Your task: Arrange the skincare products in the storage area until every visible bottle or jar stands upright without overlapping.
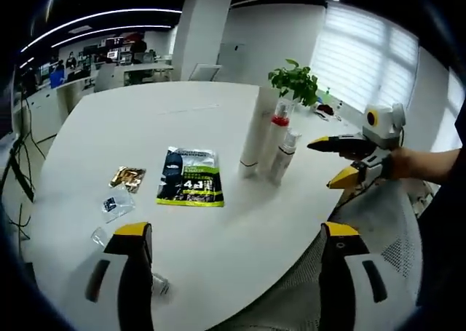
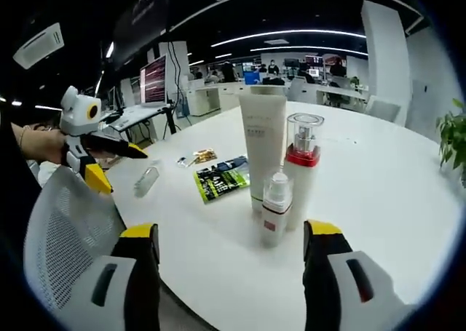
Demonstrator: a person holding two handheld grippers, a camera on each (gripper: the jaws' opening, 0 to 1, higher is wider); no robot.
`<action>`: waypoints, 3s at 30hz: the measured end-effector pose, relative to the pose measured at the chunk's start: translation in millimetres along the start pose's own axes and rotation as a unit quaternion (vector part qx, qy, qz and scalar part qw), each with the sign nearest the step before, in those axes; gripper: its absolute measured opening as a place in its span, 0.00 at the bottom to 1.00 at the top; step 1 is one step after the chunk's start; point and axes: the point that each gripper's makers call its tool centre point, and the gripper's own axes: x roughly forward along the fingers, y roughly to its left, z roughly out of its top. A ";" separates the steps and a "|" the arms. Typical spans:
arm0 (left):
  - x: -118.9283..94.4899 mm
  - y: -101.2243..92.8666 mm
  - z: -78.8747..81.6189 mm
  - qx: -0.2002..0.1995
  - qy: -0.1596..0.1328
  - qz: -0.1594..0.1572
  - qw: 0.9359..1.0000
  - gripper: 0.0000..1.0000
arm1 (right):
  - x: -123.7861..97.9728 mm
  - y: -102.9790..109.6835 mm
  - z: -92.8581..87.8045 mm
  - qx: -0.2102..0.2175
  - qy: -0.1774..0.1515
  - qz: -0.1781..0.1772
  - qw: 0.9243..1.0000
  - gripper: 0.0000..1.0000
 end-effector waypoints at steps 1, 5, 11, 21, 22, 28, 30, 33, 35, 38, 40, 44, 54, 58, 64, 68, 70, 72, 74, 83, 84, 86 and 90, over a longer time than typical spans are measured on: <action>-2.0 2.8 -0.9 -0.002 0.000 0.005 1.000 0.91 | 0.1 0.8 0.1 0.000 0.000 0.000 1.000 0.81; -10.6 19.1 -1.3 -0.017 -0.009 0.027 0.999 0.96 | -2.0 3.8 0.7 0.001 0.003 -0.003 1.000 0.83; -23.6 24.4 1.6 -0.024 -0.017 0.045 0.999 0.99 | -5.9 3.8 1.8 0.002 0.000 -0.011 1.000 0.84; -32.8 38.3 -9.8 -0.027 -0.011 0.063 0.998 0.99 | -6.4 3.8 1.7 0.008 -0.002 -0.013 1.000 0.90; -33.1 39.4 -11.5 -0.027 -0.008 0.065 0.997 0.99 | -5.8 4.2 0.9 0.007 -0.001 -0.012 1.000 0.92; -32.0 43.9 -13.6 -0.030 0.000 0.074 0.997 0.99 | -5.0 4.8 -1.4 0.011 0.002 -0.009 1.000 0.95; -29.4 47.0 -17.2 -0.032 0.011 0.080 0.996 0.99 | -5.3 3.6 -1.6 0.013 0.002 -0.012 1.000 0.95; -25.8 52.4 -19.9 -0.034 0.021 0.089 0.995 0.98 | -5.7 2.5 -1.3 0.013 0.001 -0.015 1.000 0.97; -22.8 58.1 -20.7 -0.038 0.029 0.094 0.994 0.99 | -5.7 2.2 -1.6 0.011 0.001 -0.016 1.000 0.97; -19.3 64.9 -21.8 -0.042 0.038 0.100 0.993 0.98 | -5.1 2.8 -1.9 0.010 0.003 -0.015 1.000 0.98; -18.2 71.8 -23.4 -0.044 0.045 0.105 0.992 0.98 | -4.8 3.2 -2.7 0.011 0.006 -0.014 1.000 0.98; -13.7 80.0 -28.6 -0.052 0.063 0.114 0.990 0.96 | -4.1 3.2 -4.3 0.011 0.010 -0.015 1.000 0.98; 0.4 103.7 -53.5 -0.058 0.131 0.144 0.979 0.86 | -4.4 3.4 -5.6 0.008 0.016 -0.016 1.000 0.98; 1.0 111.2 -58.4 -0.068 0.158 0.166 0.971 0.80 | -4.4 2.2 -6.0 0.009 0.018 -0.019 1.000 0.98; 6.1 120.2 -62.3 -0.071 0.190 0.183 0.962 0.73 | -3.8 -0.3 -6.5 0.012 0.019 -0.022 1.000 0.97; 9.1 121.2 -65.1 -0.085 0.202 0.185 0.958 0.69 | -4.0 -1.6 -6.9 0.015 0.020 -0.025 0.999 0.97; 10.5 121.9 -65.9 -0.084 0.209 0.187 0.956 0.65 | -4.0 -3.6 -6.6 0.017 0.019 -0.028 0.999 0.97; 12.3 123.1 -67.1 -0.085 0.215 0.187 0.955 0.61 | -4.0 -5.4 -6.3 0.020 0.017 -0.030 0.999 0.97; 17.0 126.8 -66.7 -0.084 0.218 0.187 0.954 0.60 | -3.9 -5.8 -6.2 0.023 0.016 -0.031 0.999 0.96; 15.3 129.4 -72.9 -0.063 0.229 0.187 0.953 0.49 | -3.9 -7.5 -8.9 0.024 0.022 -0.034 0.999 0.95; 15.1 128.6 -73.8 -0.057 0.231 0.185 0.954 0.46 | -3.9 -7.6 -9.3 0.025 0.023 -0.034 0.999 0.95; 15.4 131.3 -74.8 -0.048 0.230 0.184 0.955 0.44 | -3.9 -7.8 -10.2 0.025 0.025 -0.035 0.999 0.95; 17.4 131.9 -77.6 -0.042 0.230 0.178 0.956 0.35 | -3.8 -8.6 -11.6 0.027 0.027 -0.036 0.999 0.95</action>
